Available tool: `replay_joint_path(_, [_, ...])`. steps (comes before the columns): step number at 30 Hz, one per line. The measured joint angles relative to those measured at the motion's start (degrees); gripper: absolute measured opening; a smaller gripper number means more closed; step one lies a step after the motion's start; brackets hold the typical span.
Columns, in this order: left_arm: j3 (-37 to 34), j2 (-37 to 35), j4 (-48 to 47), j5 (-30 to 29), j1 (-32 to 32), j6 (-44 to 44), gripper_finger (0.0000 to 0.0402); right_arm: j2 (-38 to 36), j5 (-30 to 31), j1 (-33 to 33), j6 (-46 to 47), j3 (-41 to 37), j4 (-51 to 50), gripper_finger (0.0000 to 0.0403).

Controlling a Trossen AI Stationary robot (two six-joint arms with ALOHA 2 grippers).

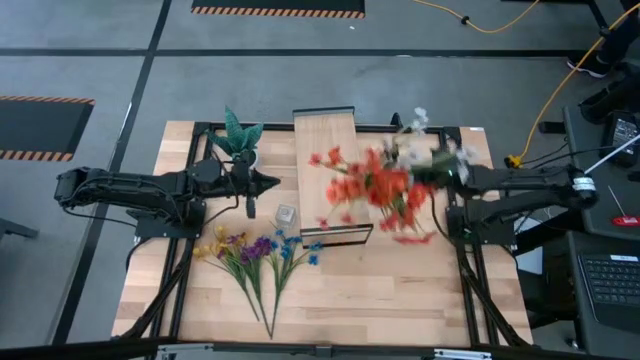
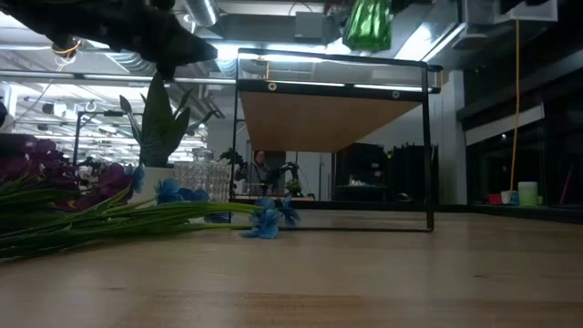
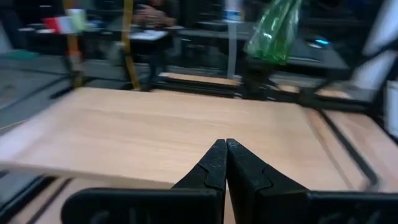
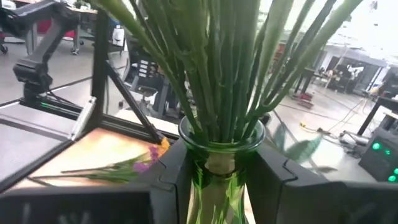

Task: Pick and place flowers into a vace then onto a shelf
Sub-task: Put the green vase with flowers on the shelf

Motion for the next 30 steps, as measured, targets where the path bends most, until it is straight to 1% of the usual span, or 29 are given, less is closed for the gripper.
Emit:
replay_joint_path(2, [0.0, 0.0, 0.0, -3.3, 0.0, -0.6, 0.0003, 0.9, -6.5, -5.4, 0.5, 0.0, 0.7, 0.0109])
replay_joint_path(5, [0.0, 0.0, 0.1, -6.8, 0.0, -0.6, 0.0003, 3.1, -13.7, -11.9, 1.7, 0.0, 3.7, 0.0109])
replay_joint_path(11, [0.0, 0.0, 0.1, -7.4, 0.0, -0.4, 0.0003, 10.8, -20.8, -19.6, 3.0, 1.0, 11.5, 0.0109])
replay_joint_path(14, [0.0, 0.0, 0.1, -7.4, 0.0, 1.6, 0.0003, 15.4, -24.0, -22.4, 3.3, 5.0, 11.4, 0.0109])
replay_joint_path(18, [0.0, 0.0, 0.1, -7.5, 0.0, 3.3, 0.0003, 22.2, -28.9, -25.8, 6.2, 11.7, 11.1, 0.0109])
replay_joint_path(20, [0.0, 0.0, 0.1, -7.5, 0.0, 3.8, 0.0003, 25.2, -30.1, -27.0, 7.7, 15.0, 10.5, 0.0109])
replay_joint_path(24, [0.0, 0.0, 0.1, -7.5, 0.0, 4.0, 0.0003, 30.6, -30.8, -29.4, 7.8, 19.8, 9.3, 0.0109])
replay_joint_path(30, [0.0, 0.0, 0.0, -7.5, 0.0, 4.6, 0.0003, 36.1, -31.3, -33.9, 7.6, 23.4, 8.9, 0.0109])
